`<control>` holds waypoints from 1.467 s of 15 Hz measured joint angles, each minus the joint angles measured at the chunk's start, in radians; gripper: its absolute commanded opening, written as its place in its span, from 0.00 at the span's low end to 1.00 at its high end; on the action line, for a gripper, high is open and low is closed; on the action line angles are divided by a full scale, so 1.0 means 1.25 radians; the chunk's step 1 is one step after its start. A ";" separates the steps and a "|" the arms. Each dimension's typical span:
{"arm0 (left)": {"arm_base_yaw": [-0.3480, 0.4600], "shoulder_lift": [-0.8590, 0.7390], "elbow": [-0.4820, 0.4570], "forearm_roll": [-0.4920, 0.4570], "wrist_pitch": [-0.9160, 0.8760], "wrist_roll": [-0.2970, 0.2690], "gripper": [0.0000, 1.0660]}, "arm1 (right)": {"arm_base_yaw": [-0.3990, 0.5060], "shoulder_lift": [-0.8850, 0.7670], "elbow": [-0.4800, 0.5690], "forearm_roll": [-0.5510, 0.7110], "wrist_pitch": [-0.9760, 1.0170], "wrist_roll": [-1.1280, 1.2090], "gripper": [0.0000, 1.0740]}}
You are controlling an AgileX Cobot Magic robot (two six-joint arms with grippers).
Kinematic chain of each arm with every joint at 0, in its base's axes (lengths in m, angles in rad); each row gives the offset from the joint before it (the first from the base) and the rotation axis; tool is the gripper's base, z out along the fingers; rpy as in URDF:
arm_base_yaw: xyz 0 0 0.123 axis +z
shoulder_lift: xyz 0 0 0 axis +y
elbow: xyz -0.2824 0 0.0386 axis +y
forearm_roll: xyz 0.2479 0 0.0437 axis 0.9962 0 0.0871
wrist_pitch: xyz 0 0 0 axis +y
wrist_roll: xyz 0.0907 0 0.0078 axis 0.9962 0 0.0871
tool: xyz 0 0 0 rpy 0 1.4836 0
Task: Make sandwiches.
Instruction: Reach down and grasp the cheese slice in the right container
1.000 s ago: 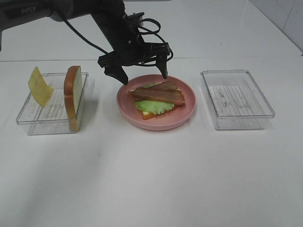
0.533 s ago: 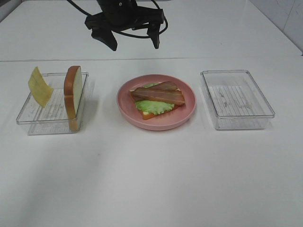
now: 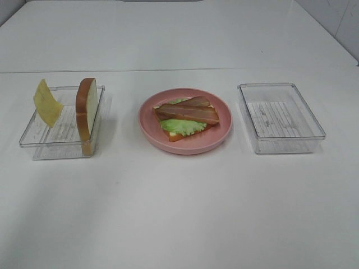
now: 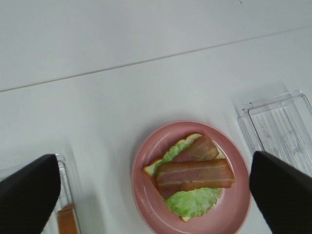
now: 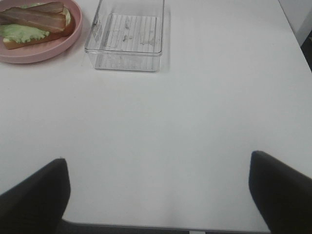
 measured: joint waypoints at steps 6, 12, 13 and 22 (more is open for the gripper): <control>0.121 -0.187 0.307 0.010 0.002 0.034 0.92 | 0.000 0.000 0.000 0.000 0.000 0.000 0.90; 0.282 -0.225 0.514 0.018 0.007 0.068 0.92 | 0.000 0.000 0.000 0.000 0.000 0.000 0.90; 0.303 -0.221 0.518 0.018 0.007 0.072 0.92 | 0.000 0.000 0.000 0.000 0.000 0.000 0.90; 0.333 -0.042 0.518 -0.056 -0.050 0.119 0.92 | 0.000 0.000 0.000 0.000 0.000 0.000 0.90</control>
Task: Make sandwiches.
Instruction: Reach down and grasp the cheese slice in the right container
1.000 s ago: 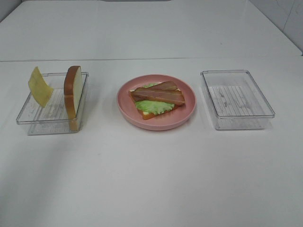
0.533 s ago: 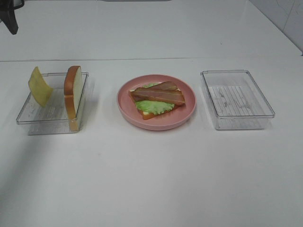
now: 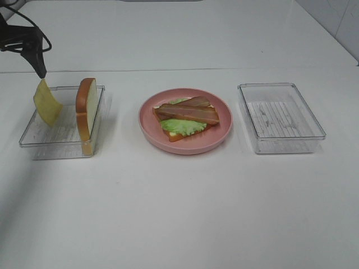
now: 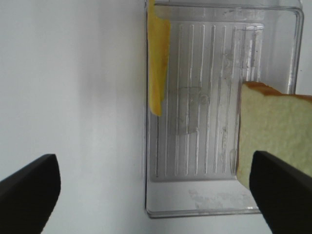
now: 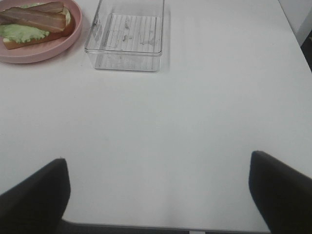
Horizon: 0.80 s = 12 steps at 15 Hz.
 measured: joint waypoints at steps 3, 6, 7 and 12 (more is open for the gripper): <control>0.000 0.074 -0.018 -0.003 -0.042 0.002 0.92 | 0.000 0.000 0.000 0.000 0.000 0.000 0.90; 0.000 0.136 -0.082 -0.006 -0.044 0.002 0.91 | 0.000 0.000 0.000 0.000 0.000 0.000 0.90; 0.000 0.146 -0.094 -0.006 -0.042 0.002 0.90 | 0.000 0.000 0.000 0.000 0.000 0.000 0.90; 0.000 0.209 -0.177 -0.010 -0.024 0.000 0.89 | 0.000 0.000 0.000 0.000 0.000 0.000 0.90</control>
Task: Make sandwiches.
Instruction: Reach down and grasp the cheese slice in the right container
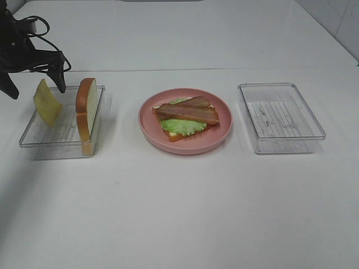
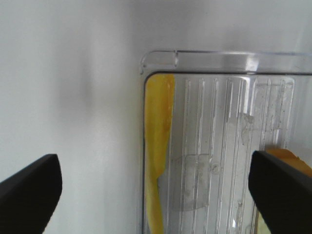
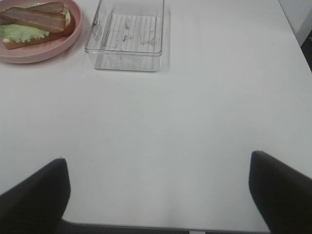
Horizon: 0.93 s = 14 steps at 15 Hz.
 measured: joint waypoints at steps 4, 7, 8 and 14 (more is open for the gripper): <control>0.000 0.002 -0.002 -0.003 0.000 -0.002 0.68 | 0.000 0.000 0.000 0.000 0.000 0.000 0.90; 0.000 0.002 -0.002 -0.003 -0.002 -0.003 0.39 | 0.000 0.000 0.000 0.000 0.000 0.000 0.90; 0.000 0.002 -0.002 -0.003 -0.002 -0.005 0.32 | 0.000 0.000 0.000 0.000 0.000 0.000 0.90; 0.000 0.019 -0.004 -0.003 0.003 -0.018 0.00 | 0.000 0.000 0.000 0.000 0.000 0.000 0.90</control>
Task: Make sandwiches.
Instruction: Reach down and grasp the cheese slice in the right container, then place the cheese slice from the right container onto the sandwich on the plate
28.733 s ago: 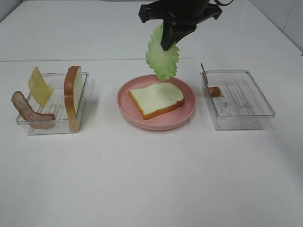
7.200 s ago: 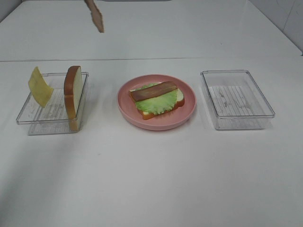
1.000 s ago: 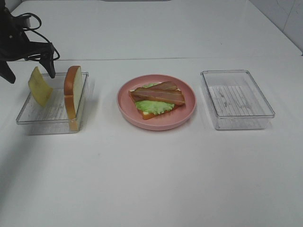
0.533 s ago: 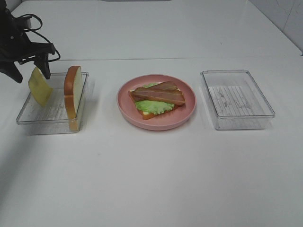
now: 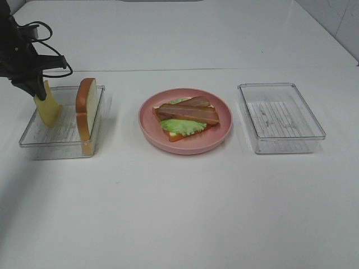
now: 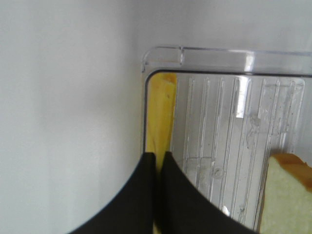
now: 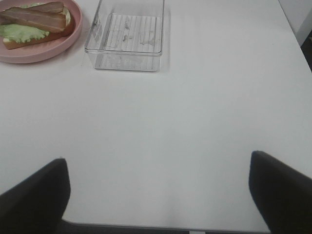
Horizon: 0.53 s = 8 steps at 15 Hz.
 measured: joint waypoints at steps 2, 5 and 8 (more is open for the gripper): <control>0.000 0.000 0.000 0.000 0.001 0.000 0.00 | 0.000 0.000 0.000 0.000 0.000 0.000 0.90; 0.000 0.001 -0.006 0.000 0.015 -0.018 0.00 | 0.000 0.000 0.000 0.000 0.000 0.000 0.90; -0.004 0.000 -0.065 0.000 0.056 -0.026 0.00 | 0.000 0.000 0.000 0.000 0.000 0.000 0.90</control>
